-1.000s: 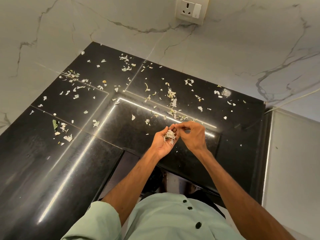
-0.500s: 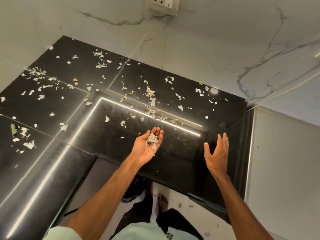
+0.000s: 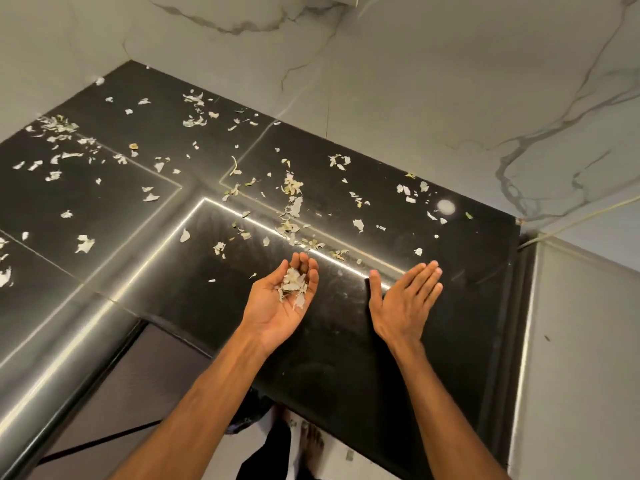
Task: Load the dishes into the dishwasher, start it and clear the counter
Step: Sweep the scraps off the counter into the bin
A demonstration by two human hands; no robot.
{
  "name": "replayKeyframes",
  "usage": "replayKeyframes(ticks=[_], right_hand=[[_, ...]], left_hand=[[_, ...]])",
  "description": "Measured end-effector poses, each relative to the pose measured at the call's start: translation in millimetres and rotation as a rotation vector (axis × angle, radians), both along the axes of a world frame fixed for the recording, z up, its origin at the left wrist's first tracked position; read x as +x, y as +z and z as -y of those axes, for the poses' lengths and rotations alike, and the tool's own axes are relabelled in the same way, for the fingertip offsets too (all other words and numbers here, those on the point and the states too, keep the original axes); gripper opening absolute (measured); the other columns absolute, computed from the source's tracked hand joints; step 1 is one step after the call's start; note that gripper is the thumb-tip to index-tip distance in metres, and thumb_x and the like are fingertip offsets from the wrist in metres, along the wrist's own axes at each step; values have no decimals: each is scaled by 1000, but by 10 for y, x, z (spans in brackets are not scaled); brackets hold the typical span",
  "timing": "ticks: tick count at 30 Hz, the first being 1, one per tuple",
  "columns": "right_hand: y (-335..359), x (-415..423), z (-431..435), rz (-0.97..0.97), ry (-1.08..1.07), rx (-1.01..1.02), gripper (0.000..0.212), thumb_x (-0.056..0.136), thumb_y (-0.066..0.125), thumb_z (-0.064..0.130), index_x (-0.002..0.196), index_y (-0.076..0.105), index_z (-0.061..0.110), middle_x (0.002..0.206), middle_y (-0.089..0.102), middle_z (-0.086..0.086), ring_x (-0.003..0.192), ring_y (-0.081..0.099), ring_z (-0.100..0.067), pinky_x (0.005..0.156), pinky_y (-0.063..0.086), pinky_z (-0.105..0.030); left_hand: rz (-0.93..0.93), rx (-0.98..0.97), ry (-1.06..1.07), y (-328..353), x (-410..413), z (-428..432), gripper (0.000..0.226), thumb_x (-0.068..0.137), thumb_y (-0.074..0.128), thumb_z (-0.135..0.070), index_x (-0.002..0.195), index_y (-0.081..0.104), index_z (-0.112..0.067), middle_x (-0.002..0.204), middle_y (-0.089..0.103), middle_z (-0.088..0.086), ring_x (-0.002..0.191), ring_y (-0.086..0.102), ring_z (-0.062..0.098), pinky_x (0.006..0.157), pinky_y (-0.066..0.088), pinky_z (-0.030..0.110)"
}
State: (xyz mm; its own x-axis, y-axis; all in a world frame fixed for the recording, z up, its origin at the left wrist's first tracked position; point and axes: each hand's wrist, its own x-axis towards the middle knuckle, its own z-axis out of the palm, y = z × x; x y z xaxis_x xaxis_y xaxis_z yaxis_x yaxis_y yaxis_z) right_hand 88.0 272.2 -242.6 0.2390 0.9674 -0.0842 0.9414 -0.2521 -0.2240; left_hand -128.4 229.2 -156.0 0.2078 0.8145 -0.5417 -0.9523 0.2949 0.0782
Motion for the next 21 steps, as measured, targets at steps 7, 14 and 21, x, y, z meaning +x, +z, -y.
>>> replayKeyframes(ticks=[7, 14, 21], right_hand=[[-5, -483, -432, -163, 223, 63, 100, 98, 11, 74, 157, -6, -4, 166, -13, -22, 155, -16, -31, 126, 0, -53], [425, -822, 727, -443, 928, 67, 71, 107, 41, 41, 163, 3, 16, 171, -7, 1, 157, -10, -15, 128, 1, -45], [69, -1147, 977, -75, 1356, -38, 67, 109, 19, 54, 163, 3, 18, 170, -6, 2, 155, -18, -12, 125, -3, -46]], left_hand=[[-26, -2, 101, -135, -212, 125, 28, 106, 45, -18, 101, 70, -5, 105, 67, 4, 99, 68, 20, 87, 58, 32], [-77, 19, 209, -62, -563, 244, 29, 106, 41, -18, 99, 67, -7, 104, 65, 0, 99, 66, 18, 87, 57, 31], [-71, 9, 227, -64, -786, 279, 33, 108, 39, -20, 102, 67, -6, 104, 64, 1, 102, 65, 18, 91, 55, 31]])
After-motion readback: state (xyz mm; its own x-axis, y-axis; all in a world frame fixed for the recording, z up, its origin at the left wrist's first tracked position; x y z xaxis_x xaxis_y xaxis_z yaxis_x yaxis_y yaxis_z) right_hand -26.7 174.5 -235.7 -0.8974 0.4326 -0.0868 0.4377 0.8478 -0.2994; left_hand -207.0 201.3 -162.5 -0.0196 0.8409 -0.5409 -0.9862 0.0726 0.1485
